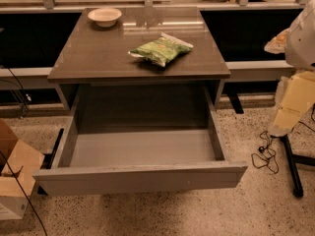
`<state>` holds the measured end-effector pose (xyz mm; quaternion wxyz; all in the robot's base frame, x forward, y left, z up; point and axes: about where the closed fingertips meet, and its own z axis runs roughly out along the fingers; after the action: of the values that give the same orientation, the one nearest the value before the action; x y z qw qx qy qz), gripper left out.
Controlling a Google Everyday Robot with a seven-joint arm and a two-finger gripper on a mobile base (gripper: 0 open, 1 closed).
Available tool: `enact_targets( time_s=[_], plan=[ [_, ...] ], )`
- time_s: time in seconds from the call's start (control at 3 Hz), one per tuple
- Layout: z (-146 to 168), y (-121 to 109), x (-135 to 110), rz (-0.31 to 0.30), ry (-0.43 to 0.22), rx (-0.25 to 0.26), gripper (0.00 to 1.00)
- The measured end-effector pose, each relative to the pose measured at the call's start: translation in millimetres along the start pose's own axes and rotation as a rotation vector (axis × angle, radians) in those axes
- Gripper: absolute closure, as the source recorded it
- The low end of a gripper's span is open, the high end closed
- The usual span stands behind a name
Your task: Place green jalapeno chip bag into top drawer
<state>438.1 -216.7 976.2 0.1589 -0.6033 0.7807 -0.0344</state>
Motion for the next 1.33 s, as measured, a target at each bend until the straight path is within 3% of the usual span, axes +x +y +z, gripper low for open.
enact_targets(
  time_s=[0.33, 0.67, 1.33],
  plan=[
    [0.0, 0.0, 0.0, 0.000, 0.000, 0.000, 0.00],
    [8.0, -7.2, -25.6, -0.013, -0.053, 0.021, 0.00],
    [35.8, -40.8, -103.1, -0.074, -0.231, 0.024, 0.00]
  ],
)
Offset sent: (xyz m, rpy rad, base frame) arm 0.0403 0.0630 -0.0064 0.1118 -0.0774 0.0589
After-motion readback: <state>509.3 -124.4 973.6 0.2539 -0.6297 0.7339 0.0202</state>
